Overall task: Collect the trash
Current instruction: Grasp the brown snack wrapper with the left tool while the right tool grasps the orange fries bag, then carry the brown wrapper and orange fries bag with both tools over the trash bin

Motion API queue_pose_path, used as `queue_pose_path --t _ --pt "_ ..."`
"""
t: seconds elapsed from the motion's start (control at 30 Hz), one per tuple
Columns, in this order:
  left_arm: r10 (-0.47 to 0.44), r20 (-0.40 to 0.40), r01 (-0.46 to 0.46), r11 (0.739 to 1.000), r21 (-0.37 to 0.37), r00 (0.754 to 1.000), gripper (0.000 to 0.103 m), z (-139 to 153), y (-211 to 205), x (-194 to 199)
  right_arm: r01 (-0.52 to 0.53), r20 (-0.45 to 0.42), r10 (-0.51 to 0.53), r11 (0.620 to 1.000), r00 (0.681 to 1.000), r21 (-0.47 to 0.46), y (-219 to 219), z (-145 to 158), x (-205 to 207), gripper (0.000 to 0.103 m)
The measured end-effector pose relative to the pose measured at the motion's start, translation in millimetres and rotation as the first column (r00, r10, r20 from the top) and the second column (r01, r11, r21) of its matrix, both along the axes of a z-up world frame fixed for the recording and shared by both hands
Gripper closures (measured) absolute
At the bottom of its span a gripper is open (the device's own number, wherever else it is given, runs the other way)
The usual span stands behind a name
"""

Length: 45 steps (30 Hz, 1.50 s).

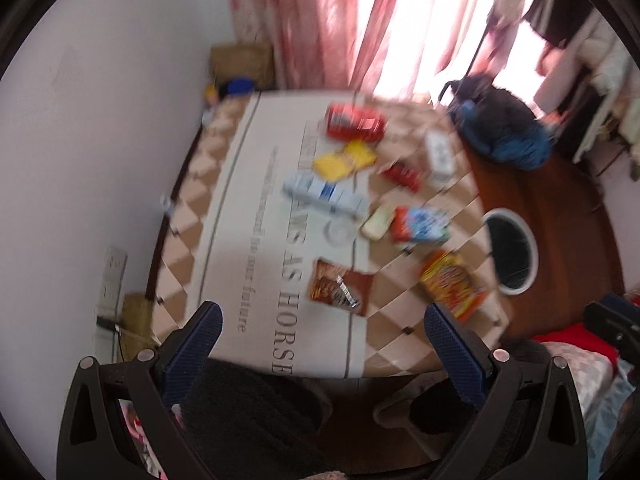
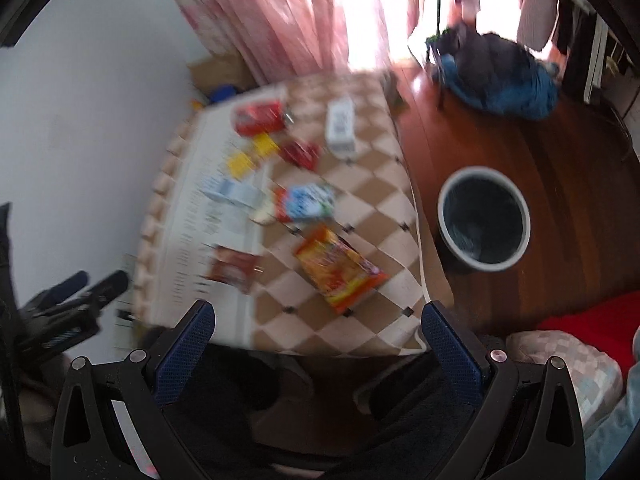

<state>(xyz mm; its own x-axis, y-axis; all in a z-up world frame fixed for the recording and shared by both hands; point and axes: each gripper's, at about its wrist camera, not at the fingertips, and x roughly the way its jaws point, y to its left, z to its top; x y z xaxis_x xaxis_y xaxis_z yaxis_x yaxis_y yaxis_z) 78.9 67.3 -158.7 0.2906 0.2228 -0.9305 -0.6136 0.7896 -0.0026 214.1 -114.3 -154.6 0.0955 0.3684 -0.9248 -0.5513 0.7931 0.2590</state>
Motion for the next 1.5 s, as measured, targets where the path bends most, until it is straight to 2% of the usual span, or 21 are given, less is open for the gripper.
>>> queue_pose_path --t 0.07,0.2,0.3,0.43,0.5,0.57,0.6,0.67,0.7,0.73,0.8,0.83,0.87,0.97,1.0,1.2,1.4,1.5 --pt "0.010 -0.053 -0.011 1.000 -0.021 0.999 0.000 -28.3 5.6 8.0 -0.009 -0.017 0.008 0.998 1.000 -0.064 11.1 -40.4 5.0 0.000" --pt "0.008 -0.149 -0.016 0.999 -0.051 0.989 0.000 -81.9 16.5 21.0 -0.064 -0.057 0.056 0.987 0.997 -0.149 35.1 -102.9 18.1 0.000" --pt "-0.010 -0.207 -0.008 0.996 -0.084 0.978 0.001 -116.2 27.7 31.6 -0.100 -0.070 0.088 0.974 0.994 -0.205 48.5 -133.5 23.2 0.000" --pt "-0.034 -0.203 0.005 0.989 -0.145 0.979 0.001 -149.5 41.1 44.4 -0.154 -0.105 0.133 0.960 0.986 -0.232 63.4 -160.8 28.5 0.000" --pt "-0.050 -0.196 0.023 0.990 -0.139 0.979 0.008 -159.8 42.0 52.5 -0.180 -0.114 0.156 0.952 0.981 -0.246 69.9 -171.6 30.6 0.000" --pt "-0.080 -0.207 0.050 0.988 -0.145 0.975 0.022 -172.0 40.3 61.9 -0.213 -0.123 0.186 0.940 0.975 -0.265 78.3 -181.3 32.0 0.000" --pt "-0.090 -0.212 0.058 0.986 -0.156 0.973 0.025 -176.7 39.6 65.1 -0.226 -0.119 0.199 0.933 0.973 -0.280 81.5 -185.8 32.4 0.000" --pt "-0.103 -0.218 0.068 0.984 -0.164 0.970 0.040 -184.6 37.4 70.1 -0.248 -0.117 0.222 0.923 0.968 -0.294 87.4 -191.1 32.8 0.000" --pt "-0.111 -0.215 0.075 0.983 -0.169 0.970 0.044 -186.8 35.7 71.4 -0.256 -0.113 0.232 0.917 0.966 -0.305 90.2 -194.1 32.7 0.000" --pt "-0.113 -0.210 0.077 0.982 -0.172 0.971 0.057 -188.3 34.7 72.3 -0.263 -0.108 0.241 0.913 0.965 -0.311 93.9 -197.0 32.0 0.000" --pt "-0.106 -0.201 0.073 0.984 -0.164 0.974 0.062 -189.2 32.4 72.2 -0.274 -0.103 0.255 0.904 0.962 -0.327 99.0 -201.9 30.3 0.000" --pt "-0.105 -0.191 0.075 0.985 -0.155 0.976 0.071 -188.1 30.6 71.2 -0.277 -0.097 0.259 0.900 0.961 -0.335 102.1 -204.4 28.6 0.000" --pt "-0.102 -0.187 0.075 0.986 -0.147 0.977 0.075 -186.8 28.7 69.5 -0.279 -0.095 0.262 0.898 0.960 -0.340 103.6 -205.9 28.0 0.000" --pt "-0.086 -0.174 0.064 0.989 -0.131 0.981 0.082 -178.2 24.5 62.8 -0.278 -0.088 0.264 0.896 0.960 -0.345 104.2 -209.0 23.2 0.002" --pt "-0.077 -0.169 0.058 0.992 -0.116 0.983 0.084 -174.5 23.8 59.6 -0.272 -0.086 0.258 0.897 0.962 -0.349 103.7 -210.0 20.8 0.009" --pt "-0.029 -0.130 0.025 0.999 -0.037 0.991 0.088 -138.0 18.0 44.8 -0.234 -0.085 0.218 0.922 0.972 -0.309 96.2 -203.3 12.0 0.026" --pt "-0.003 -0.088 0.007 0.999 0.046 0.996 0.089 -104.2 14.9 34.1 -0.173 -0.104 0.152 0.958 0.983 -0.228 83.2 -186.6 0.7 0.027" --pt "0.016 -0.060 -0.012 0.997 0.071 0.998 0.089 -101.8 18.9 34.0 -0.133 -0.101 0.115 0.972 0.988 -0.193 79.8 -173.6 -6.9 0.027"
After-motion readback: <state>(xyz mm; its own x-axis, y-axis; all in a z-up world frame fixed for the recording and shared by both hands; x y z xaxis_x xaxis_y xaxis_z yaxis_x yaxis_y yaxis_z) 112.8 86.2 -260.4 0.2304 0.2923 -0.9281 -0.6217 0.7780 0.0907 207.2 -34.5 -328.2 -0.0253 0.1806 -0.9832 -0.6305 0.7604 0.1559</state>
